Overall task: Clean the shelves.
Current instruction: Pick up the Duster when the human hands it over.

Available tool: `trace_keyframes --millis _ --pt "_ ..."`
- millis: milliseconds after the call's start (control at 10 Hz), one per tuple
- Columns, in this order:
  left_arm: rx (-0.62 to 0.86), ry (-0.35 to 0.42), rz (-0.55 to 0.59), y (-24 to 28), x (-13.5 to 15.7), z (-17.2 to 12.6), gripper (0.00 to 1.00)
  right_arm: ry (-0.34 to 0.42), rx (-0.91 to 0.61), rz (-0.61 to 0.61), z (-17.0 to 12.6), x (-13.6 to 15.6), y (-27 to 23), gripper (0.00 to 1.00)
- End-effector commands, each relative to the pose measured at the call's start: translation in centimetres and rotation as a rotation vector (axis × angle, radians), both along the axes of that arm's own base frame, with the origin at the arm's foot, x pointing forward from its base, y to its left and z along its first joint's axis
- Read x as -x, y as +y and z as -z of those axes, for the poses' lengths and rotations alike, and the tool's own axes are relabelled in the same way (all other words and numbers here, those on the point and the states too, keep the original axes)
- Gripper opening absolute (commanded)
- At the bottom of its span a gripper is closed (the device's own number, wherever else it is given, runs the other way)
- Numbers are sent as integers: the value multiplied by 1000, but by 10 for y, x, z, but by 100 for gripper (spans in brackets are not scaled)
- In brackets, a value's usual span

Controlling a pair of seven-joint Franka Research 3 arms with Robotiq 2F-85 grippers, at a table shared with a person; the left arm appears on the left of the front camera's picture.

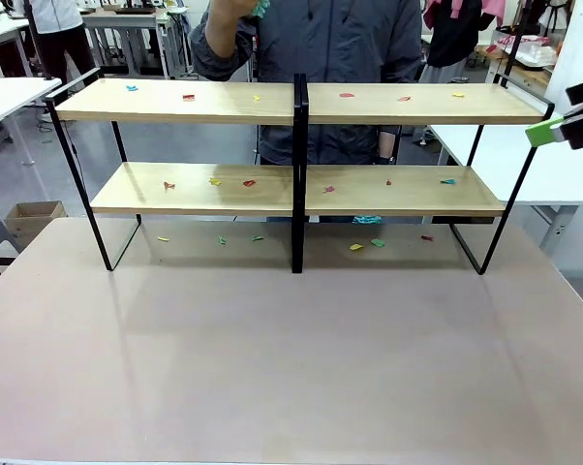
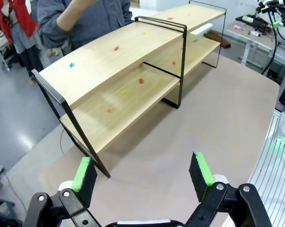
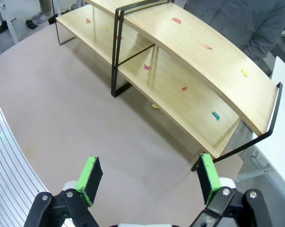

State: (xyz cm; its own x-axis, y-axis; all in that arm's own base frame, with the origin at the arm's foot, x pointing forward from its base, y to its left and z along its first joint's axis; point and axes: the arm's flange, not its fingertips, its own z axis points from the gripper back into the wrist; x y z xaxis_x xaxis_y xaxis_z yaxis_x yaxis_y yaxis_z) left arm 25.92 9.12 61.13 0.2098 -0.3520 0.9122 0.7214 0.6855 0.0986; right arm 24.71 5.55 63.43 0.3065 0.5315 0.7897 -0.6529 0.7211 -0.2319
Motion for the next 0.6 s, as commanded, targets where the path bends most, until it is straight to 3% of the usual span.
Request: trace_keyframes --millis 0,300,500 --pt "9 -1 10 2 0 2 100 -44 -40 -44 29 11 -2 100" --pt "9 -1 10 2 0 2 100 -52 -124 -1 27 18 -2 100" --pt "9 -1 10 2 0 2 100 -45 -204 101 30 25 -8 100"
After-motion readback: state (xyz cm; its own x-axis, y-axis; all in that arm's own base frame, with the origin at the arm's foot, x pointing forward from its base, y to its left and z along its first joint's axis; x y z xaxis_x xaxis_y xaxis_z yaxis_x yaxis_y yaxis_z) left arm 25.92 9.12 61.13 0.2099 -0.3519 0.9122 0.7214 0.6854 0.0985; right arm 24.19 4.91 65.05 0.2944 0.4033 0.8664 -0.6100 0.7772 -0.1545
